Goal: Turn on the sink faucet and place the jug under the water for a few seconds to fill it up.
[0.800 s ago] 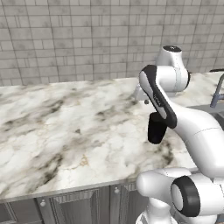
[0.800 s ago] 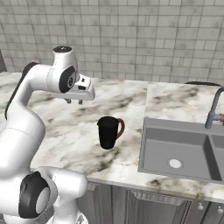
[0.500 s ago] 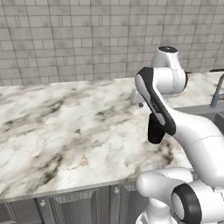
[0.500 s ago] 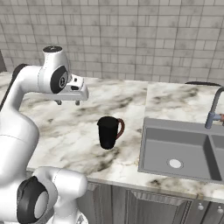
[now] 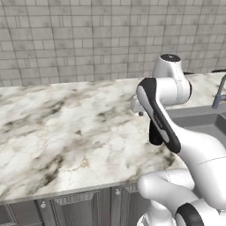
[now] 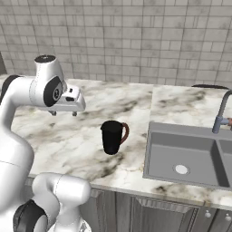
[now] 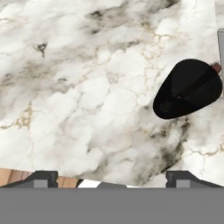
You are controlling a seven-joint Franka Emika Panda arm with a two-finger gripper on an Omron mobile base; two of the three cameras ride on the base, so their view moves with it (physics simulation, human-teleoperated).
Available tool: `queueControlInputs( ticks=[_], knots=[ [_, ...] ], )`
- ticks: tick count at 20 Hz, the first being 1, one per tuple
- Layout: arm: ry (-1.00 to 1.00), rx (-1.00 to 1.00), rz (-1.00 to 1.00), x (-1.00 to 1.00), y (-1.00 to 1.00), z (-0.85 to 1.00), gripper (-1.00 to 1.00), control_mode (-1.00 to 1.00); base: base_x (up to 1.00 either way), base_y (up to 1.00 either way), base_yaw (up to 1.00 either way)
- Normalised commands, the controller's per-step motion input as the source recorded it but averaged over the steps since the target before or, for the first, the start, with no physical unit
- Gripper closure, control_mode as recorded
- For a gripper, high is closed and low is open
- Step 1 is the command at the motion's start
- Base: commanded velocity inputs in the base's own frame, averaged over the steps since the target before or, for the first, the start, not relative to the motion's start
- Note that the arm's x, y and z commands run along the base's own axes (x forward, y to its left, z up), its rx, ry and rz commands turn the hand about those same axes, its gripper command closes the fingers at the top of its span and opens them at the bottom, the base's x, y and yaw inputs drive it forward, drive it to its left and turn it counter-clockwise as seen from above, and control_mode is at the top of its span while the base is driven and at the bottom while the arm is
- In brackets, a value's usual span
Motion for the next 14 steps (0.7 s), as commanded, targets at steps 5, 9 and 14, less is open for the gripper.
queueControlInputs(
  ticks=[5,9,14],
  knots=[
    [0.00,0.00,0.00,-0.32,0.00,0.00,-1.00,-1.00,0.00,0.00,0.00],
    [0.00,0.00,0.00,-0.65,-0.01,0.00,-1.00,-1.00,0.00,0.00,0.00],
    [-0.01,0.00,0.00,-0.56,-0.08,0.00,-1.00,-1.00,0.00,0.00,0.00]
  ],
)
